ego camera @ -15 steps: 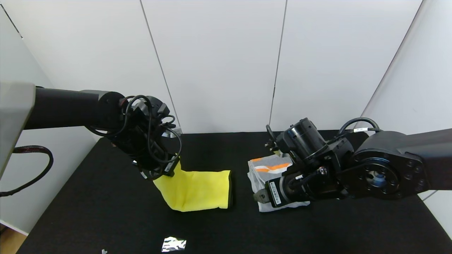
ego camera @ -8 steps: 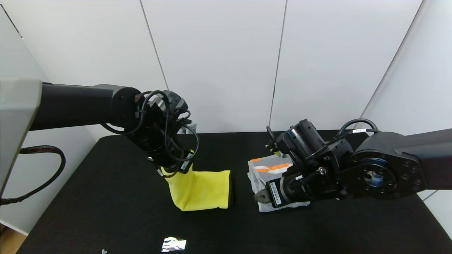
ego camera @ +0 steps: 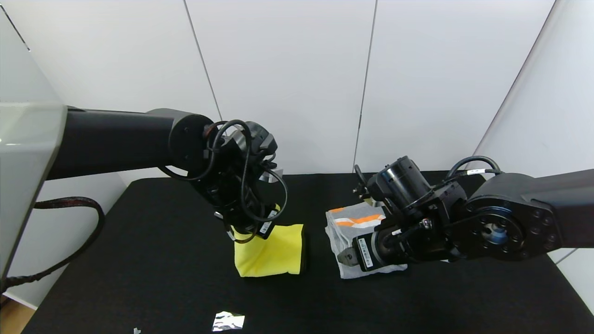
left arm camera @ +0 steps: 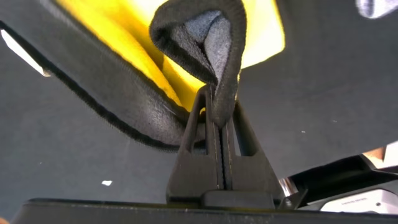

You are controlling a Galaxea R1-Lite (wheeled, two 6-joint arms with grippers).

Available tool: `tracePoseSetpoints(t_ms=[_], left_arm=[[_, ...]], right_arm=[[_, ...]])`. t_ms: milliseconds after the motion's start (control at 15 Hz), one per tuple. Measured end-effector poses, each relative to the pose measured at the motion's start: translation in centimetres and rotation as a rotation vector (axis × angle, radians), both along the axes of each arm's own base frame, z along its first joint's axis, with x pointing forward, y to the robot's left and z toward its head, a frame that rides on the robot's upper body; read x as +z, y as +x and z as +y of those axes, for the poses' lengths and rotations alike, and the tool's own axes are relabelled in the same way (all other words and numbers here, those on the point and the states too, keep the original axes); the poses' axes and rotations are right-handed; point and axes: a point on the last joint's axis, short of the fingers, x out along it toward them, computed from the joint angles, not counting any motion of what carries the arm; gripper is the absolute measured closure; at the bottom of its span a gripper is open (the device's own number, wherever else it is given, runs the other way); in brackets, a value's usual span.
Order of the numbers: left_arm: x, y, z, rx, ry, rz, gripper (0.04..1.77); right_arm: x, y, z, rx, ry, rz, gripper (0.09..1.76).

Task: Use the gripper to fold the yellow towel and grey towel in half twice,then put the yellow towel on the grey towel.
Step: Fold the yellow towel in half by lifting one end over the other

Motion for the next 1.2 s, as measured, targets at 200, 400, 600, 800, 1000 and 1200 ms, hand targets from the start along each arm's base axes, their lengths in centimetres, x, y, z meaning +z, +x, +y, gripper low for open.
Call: tracePoseSetpoints(t_ms=[200, 400, 600, 800, 1000, 1200], left_arm=[[-0.7, -0.3, -1.4, -0.001, -0.006, 0.02, 1.7], [-1.8, 0.0, -2.5, 0.055, -0.008, 0.034, 1.7], [-3.0, 0.7, -3.5, 0.134, -0.018, 0.039, 1.7], [-4.2, 1.5, -4.4, 0.186, -0.046, 0.033, 1.7], [-5.4, 2.4, -5.2, 0.256, -0.057, -0.005, 1.7], [-6.3, 2.8, -5.4, 0.285, -0.05, -0.001, 1.7]], right_arm=[[0.1, 0.0, -0.2, -0.006, 0.002, -0.001, 0.14], [0.1, -0.1, -0.3, -0.006, 0.002, -0.001, 0.14], [0.1, -0.2, -0.4, -0.007, 0.0, 0.001, 0.14], [0.0, -0.2, -0.4, -0.006, -0.001, 0.003, 0.14], [0.0, -0.2, -0.4, -0.006, -0.003, 0.005, 0.14], [0.0, -0.3, -0.4, -0.005, -0.003, 0.006, 0.14]])
